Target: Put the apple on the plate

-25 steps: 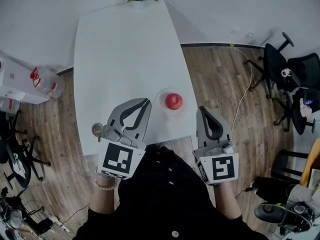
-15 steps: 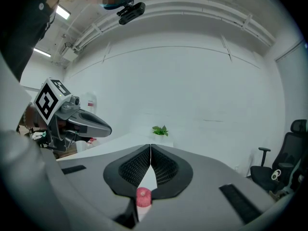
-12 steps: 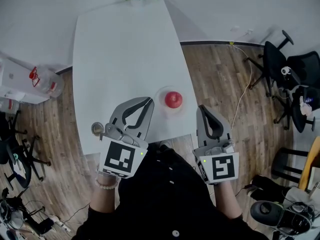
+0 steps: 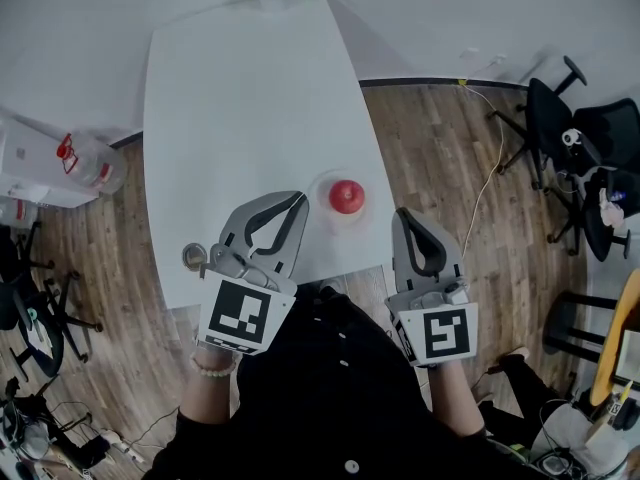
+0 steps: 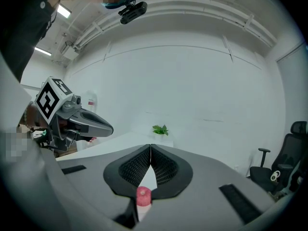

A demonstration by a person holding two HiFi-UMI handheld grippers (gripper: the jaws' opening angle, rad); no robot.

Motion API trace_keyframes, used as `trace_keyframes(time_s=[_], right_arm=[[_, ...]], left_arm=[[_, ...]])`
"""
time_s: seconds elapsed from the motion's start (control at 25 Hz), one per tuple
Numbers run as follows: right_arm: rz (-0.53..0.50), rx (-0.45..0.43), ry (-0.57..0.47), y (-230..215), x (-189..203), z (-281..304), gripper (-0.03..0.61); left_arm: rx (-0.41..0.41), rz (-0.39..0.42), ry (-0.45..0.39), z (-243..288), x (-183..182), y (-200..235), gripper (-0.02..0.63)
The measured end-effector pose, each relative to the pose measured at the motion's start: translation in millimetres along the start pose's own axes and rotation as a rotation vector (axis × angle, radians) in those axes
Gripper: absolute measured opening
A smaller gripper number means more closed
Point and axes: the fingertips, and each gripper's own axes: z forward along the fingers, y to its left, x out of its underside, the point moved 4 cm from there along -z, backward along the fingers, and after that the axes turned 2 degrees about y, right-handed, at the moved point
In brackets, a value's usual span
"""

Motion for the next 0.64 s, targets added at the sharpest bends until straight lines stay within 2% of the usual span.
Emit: trace_keyframes(time_s=[0.12, 0.32, 0.64], right_arm=[[0.0, 0.0, 0.001, 0.4, 0.1, -0.6, 0.041], [-0.005, 0.0, 0.008, 1.0, 0.9, 0.7, 0.041], [-0.008, -0.004, 0.025, 2.6, 1.5, 0.7, 0.041]], left_arm=[[0.017, 0.041, -0.013, 0.7, 0.6, -0.7, 0.018], [0.001, -0.023, 0.01, 0.5, 2.0, -1.1, 0.018], [-0.005, -0.031, -0.008, -0.5, 0.1, 0.3, 0.015]])
